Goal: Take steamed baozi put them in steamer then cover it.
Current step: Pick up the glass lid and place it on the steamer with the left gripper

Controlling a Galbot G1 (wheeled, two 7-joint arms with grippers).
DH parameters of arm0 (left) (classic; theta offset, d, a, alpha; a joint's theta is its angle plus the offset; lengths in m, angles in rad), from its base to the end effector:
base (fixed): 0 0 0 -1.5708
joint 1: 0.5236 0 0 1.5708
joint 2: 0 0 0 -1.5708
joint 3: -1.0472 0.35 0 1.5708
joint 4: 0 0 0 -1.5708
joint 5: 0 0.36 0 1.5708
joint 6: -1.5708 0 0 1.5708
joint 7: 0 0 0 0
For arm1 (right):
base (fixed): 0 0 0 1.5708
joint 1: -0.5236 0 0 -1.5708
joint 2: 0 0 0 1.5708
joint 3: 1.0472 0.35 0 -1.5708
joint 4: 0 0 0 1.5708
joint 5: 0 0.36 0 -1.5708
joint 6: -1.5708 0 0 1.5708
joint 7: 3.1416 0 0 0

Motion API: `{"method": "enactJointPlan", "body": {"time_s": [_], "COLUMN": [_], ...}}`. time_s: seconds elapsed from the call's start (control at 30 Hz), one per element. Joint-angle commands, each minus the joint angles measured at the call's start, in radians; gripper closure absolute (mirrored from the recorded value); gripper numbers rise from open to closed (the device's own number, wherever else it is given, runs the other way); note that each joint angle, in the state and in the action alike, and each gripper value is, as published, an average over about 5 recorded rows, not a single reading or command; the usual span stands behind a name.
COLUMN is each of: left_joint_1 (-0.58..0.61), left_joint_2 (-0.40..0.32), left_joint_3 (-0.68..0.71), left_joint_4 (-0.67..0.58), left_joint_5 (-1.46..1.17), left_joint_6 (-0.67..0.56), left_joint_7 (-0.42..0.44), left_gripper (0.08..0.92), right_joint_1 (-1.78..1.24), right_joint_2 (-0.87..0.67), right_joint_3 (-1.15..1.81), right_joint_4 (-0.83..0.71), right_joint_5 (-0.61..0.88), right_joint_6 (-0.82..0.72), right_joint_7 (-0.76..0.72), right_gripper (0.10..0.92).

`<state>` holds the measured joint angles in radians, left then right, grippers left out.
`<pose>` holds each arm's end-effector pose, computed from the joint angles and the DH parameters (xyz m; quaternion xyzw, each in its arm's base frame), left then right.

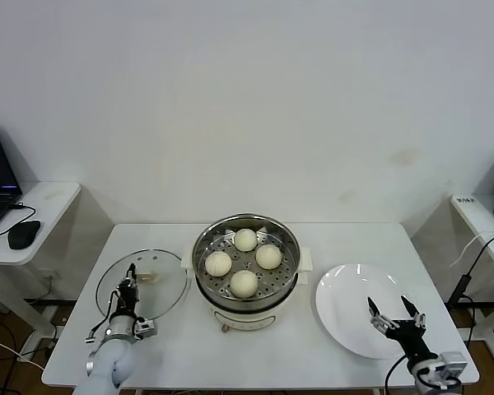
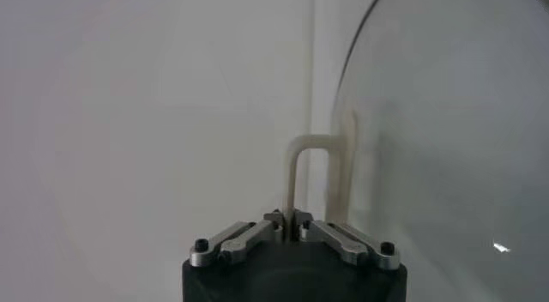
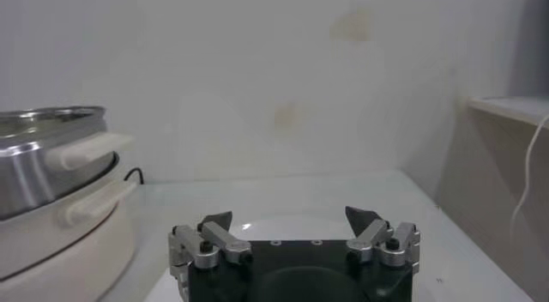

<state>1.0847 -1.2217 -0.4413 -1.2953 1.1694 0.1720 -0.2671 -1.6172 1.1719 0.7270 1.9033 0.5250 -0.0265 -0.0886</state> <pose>0.3289 0.1265 -0.4433 0.0476 -0.6985 -0.7083 0.0901 0.1794 -0.1536 -0.3377 0.0163 -0.9936 -0.0436 0.1027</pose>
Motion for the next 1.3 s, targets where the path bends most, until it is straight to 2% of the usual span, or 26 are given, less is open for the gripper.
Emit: {"method": "enactJointPlan", "body": {"time_s": [0.03,0.23,0.47,0.63,0.73,0.97,1.3], "left_joint_1": [0.12,0.187,0.242,0.239,0.223,0.089,-0.057], "left_joint_2": [0.04,0.071,0.077,0.036,0.004,-0.079,-0.165], "left_joint_3": [-0.068,-0.132,-0.157,-0.1,-0.052,0.119,0.302], "left_joint_4": [-0.332,-0.493,-0.62,-0.741,-0.791,-0.752,-0.621], "left_joint_5": [0.026,0.043,0.068,0.151,0.213,0.349,0.36], "left_joint_6": [0.123,0.189,0.222,0.387,0.42,0.431,0.432], "left_joint_7": [0.173,0.277,0.298,0.352,0.385,0.461,0.477], "left_gripper": [0.867,0.867,0.867,0.867,0.867,0.867,0.867], "right_joint_1": [0.014,0.021,0.047,0.05,0.051,0.06,0.083], "right_joint_2": [0.009,0.016,0.019,0.014,0.014,0.013,0.037], "right_joint_3": [-0.006,-0.01,0.002,0.004,0.005,0.013,0.012], "right_joint_4": [-0.003,0.025,0.046,0.046,0.048,0.036,0.013], "right_joint_5": [0.002,-0.004,-0.014,-0.027,-0.035,-0.044,-0.085], "right_joint_6": [-0.006,-0.085,-0.159,-0.167,-0.169,-0.183,-0.191], "right_joint_7": [-0.001,0.031,0.059,0.052,0.045,0.036,0.026], "right_gripper": [0.203,0.203,0.203,0.203,0.203,0.203,0.203]}}
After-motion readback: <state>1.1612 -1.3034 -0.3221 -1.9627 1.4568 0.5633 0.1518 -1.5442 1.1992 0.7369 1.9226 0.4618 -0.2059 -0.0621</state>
